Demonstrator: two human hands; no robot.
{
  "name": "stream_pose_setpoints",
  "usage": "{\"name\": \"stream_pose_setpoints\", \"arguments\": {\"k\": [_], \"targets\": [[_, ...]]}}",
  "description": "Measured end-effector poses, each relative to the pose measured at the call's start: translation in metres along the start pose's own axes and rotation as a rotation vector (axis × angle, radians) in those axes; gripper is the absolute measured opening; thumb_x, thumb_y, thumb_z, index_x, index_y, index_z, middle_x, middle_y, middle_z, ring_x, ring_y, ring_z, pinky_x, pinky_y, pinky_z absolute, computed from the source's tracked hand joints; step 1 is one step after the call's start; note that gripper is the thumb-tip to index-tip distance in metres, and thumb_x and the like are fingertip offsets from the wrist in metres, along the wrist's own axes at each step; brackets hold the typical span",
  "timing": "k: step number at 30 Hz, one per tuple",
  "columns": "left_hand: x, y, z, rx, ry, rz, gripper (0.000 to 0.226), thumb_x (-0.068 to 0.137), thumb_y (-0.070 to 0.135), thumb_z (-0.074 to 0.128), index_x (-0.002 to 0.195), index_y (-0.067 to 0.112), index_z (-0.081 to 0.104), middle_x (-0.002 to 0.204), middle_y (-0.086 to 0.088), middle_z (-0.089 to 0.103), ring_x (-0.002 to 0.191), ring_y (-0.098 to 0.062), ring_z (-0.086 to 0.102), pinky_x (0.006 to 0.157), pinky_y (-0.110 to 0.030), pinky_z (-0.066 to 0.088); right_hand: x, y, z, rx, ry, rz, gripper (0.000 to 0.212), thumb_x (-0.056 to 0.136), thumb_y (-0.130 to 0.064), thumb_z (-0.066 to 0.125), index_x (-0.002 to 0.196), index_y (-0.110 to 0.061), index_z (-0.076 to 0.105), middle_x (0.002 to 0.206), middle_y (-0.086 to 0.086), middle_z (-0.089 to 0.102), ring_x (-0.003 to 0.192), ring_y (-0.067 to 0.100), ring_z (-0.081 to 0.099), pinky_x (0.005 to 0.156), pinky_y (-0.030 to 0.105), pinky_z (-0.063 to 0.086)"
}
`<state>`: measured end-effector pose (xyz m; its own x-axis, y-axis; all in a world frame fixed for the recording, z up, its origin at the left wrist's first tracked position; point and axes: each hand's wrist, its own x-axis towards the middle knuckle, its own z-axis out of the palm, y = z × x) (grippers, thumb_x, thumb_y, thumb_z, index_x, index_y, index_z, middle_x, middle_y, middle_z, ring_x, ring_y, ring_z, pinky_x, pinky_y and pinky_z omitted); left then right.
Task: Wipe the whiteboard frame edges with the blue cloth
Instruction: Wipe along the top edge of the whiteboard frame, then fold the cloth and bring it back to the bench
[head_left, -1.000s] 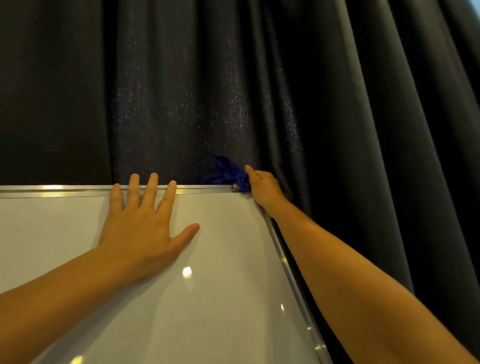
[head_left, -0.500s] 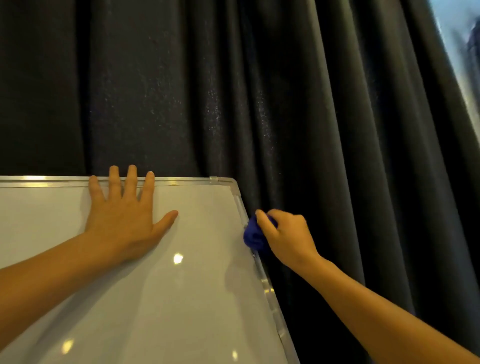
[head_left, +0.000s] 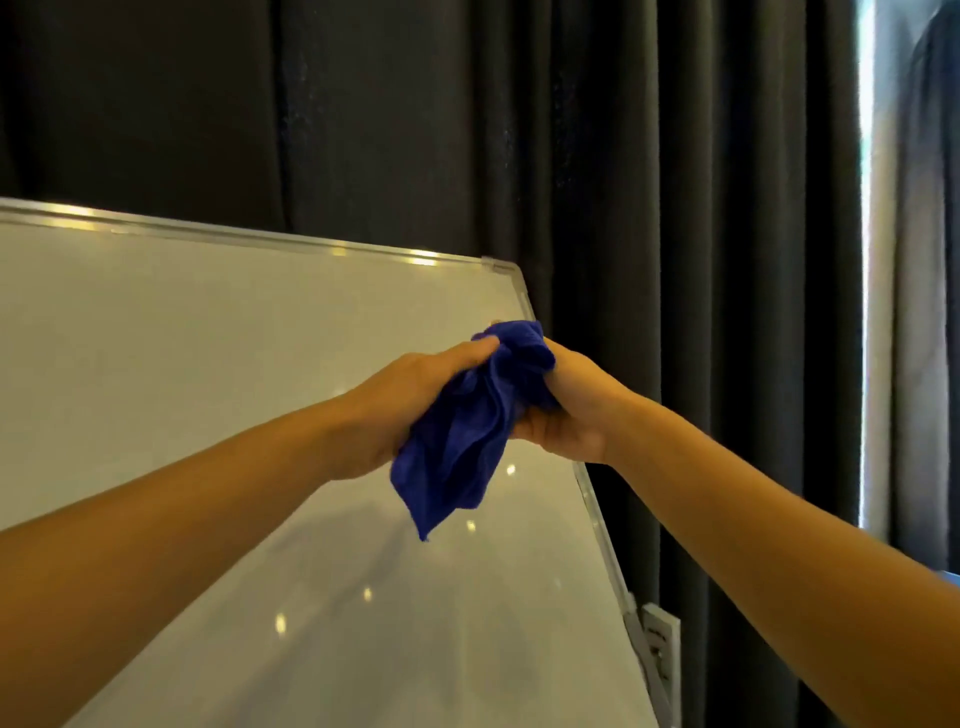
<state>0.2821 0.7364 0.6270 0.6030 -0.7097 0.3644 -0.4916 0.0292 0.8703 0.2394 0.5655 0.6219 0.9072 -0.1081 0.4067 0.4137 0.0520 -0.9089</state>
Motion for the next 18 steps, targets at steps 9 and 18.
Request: {"name": "stream_pose_setpoints", "arguments": {"k": [9, 18], "targets": [[-0.065, -0.079, 0.050, -0.096, 0.086, -0.111, 0.030, 0.090, 0.039, 0.065, 0.090, 0.010, 0.070, 0.073, -0.003, 0.073, 0.065, -0.017, 0.067, 0.056, -0.025, 0.052, -0.108, 0.066, 0.001, 0.263, 0.121, 0.247, 0.047, 0.075, -0.033, 0.078, 0.114, -0.008, 0.070, 0.119, 0.017, 0.068, 0.107, 0.031, 0.067, 0.084, 0.041, 0.056], [-0.071, -0.122, 0.182, -0.558, -0.152, -0.547, 0.032, 0.099, 0.033, 0.053, 0.111, 0.006, 0.066, 0.105, -0.007, 0.070, 0.088, -0.021, 0.067, 0.078, -0.031, 0.055, -0.225, 0.110, -0.100, 0.315, 0.113, 0.274, 0.042, 0.079, -0.006, 0.071, 0.120, -0.006, 0.061, 0.113, 0.015, 0.065, 0.101, 0.026, 0.063, 0.089, 0.033, 0.055]]}}
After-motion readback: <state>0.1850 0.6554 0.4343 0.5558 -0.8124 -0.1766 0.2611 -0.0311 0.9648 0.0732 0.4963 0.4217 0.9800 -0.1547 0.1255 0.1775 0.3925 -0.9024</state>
